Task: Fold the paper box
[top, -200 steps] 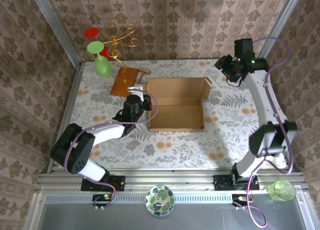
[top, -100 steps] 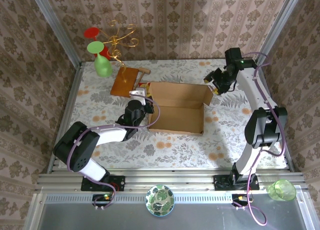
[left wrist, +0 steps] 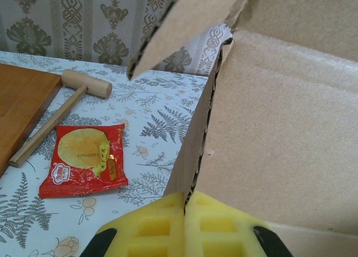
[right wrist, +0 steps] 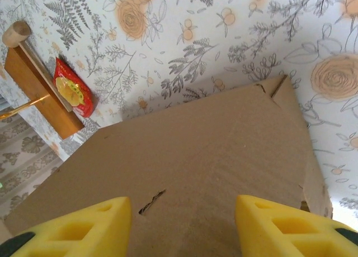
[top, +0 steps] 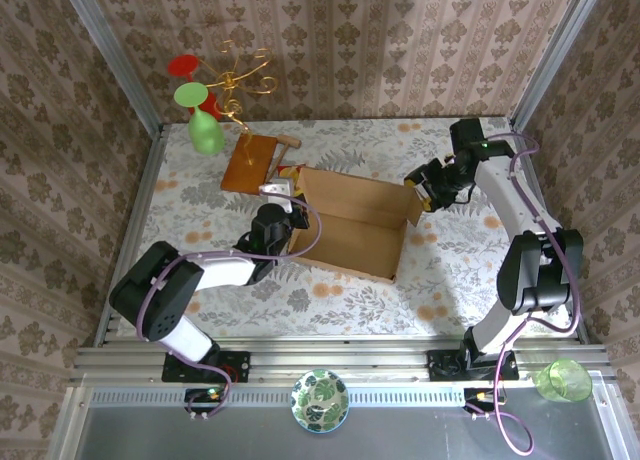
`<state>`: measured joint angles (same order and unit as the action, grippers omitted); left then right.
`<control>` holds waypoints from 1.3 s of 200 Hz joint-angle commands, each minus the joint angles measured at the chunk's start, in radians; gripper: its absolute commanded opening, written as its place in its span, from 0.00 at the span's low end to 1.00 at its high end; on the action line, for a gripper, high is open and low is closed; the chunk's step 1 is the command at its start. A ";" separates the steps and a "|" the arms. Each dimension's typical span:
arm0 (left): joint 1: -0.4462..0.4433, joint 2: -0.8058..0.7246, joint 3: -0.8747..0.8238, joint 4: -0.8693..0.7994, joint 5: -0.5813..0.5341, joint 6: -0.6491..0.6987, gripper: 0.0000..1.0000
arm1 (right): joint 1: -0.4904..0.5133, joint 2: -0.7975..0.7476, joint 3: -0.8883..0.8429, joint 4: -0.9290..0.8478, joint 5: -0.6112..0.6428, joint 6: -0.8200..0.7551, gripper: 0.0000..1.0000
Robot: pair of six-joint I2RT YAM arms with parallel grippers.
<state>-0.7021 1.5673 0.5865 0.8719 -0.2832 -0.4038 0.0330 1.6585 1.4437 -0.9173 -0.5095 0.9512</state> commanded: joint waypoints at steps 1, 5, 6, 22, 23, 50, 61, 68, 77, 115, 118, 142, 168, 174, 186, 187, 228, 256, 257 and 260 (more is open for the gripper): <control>-0.011 0.024 -0.016 0.021 -0.020 -0.028 0.00 | 0.008 -0.039 -0.033 0.033 -0.060 0.060 0.52; -0.014 0.026 -0.016 0.023 -0.022 -0.031 0.00 | 0.009 -0.040 -0.039 0.038 -0.064 0.064 0.52; -0.013 0.027 -0.016 0.024 -0.023 -0.031 0.00 | 0.009 -0.040 -0.039 0.039 -0.067 0.066 0.52; -0.019 0.031 -0.014 0.024 -0.031 -0.035 0.00 | 0.010 -0.046 -0.066 0.065 -0.087 0.093 0.52; -0.019 0.031 -0.014 0.024 -0.031 -0.035 0.00 | 0.010 -0.046 -0.068 0.067 -0.089 0.095 0.52; -0.023 0.034 -0.010 0.024 -0.039 -0.044 0.00 | 0.017 -0.050 -0.093 0.107 -0.112 0.136 0.51; -0.023 0.035 -0.010 0.024 -0.040 -0.049 0.00 | 0.021 -0.047 -0.095 0.118 -0.116 0.149 0.50; -0.024 0.035 -0.010 0.024 -0.039 -0.052 0.00 | 0.024 -0.045 -0.097 0.124 -0.119 0.156 0.50; -0.024 0.036 -0.010 0.026 -0.037 -0.056 0.00 | 0.027 -0.044 -0.102 0.133 -0.122 0.165 0.49; -0.023 0.040 -0.016 0.024 -0.024 -0.072 0.00 | 0.040 -0.043 -0.123 0.148 -0.112 0.172 0.45; -0.024 0.040 -0.016 0.024 -0.023 -0.073 0.00 | 0.042 -0.042 -0.123 0.150 -0.111 0.172 0.45; -0.024 0.036 -0.023 0.023 -0.014 -0.080 0.00 | 0.053 -0.043 -0.138 0.142 -0.092 0.154 0.44; -0.026 0.026 -0.034 0.019 -0.007 -0.089 0.00 | 0.063 -0.052 -0.165 0.156 -0.080 0.158 0.42; -0.024 0.022 -0.038 0.017 -0.003 -0.092 0.00 | 0.066 -0.056 -0.167 0.156 -0.074 0.158 0.42; -0.025 0.015 -0.046 0.014 0.000 -0.097 0.00 | 0.071 -0.063 -0.173 0.160 -0.064 0.158 0.40; -0.025 0.014 -0.046 0.013 0.001 -0.098 0.00 | 0.071 -0.063 -0.173 0.160 -0.063 0.159 0.40; -0.026 -0.030 -0.072 -0.016 0.011 -0.125 0.08 | 0.107 -0.096 -0.184 0.169 -0.011 0.151 0.36; -0.026 -0.079 -0.080 -0.067 0.018 -0.145 0.17 | 0.137 -0.117 -0.197 0.162 0.040 0.116 0.34; -0.026 -0.080 -0.080 -0.068 0.019 -0.146 0.17 | 0.138 -0.118 -0.198 0.161 0.041 0.114 0.34; -0.025 -0.084 -0.083 -0.072 0.020 -0.149 0.18 | 0.141 -0.121 -0.200 0.161 0.049 0.111 0.34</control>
<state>-0.7162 1.5360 0.5209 0.8482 -0.3058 -0.5148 0.1463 1.5780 1.2675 -0.7563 -0.5240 1.0958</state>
